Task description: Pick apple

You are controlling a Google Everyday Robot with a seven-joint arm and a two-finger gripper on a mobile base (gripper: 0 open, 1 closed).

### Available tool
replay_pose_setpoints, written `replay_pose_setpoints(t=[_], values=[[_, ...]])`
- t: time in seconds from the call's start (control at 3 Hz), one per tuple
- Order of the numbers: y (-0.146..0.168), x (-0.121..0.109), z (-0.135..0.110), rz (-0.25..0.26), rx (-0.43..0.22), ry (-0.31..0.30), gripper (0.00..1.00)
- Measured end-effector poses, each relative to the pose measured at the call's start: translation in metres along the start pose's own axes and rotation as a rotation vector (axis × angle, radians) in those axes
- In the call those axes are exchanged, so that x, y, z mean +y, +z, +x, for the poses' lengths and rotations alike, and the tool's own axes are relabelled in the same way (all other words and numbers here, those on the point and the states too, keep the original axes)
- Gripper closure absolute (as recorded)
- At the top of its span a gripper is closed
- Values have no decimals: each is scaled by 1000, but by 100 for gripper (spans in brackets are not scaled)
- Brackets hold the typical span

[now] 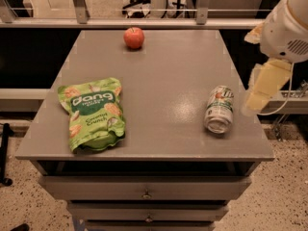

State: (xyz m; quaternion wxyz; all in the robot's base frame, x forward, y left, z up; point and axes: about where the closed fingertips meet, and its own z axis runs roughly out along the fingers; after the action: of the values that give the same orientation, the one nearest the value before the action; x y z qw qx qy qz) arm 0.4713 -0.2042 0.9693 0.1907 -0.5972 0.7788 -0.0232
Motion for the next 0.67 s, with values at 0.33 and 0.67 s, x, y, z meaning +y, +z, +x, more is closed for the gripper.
replay_pose_setpoints(t=[0.33,0.67], values=[[32,-34,-31,29,-77,9,0],[71,-63,-88,54,-165,27,0]])
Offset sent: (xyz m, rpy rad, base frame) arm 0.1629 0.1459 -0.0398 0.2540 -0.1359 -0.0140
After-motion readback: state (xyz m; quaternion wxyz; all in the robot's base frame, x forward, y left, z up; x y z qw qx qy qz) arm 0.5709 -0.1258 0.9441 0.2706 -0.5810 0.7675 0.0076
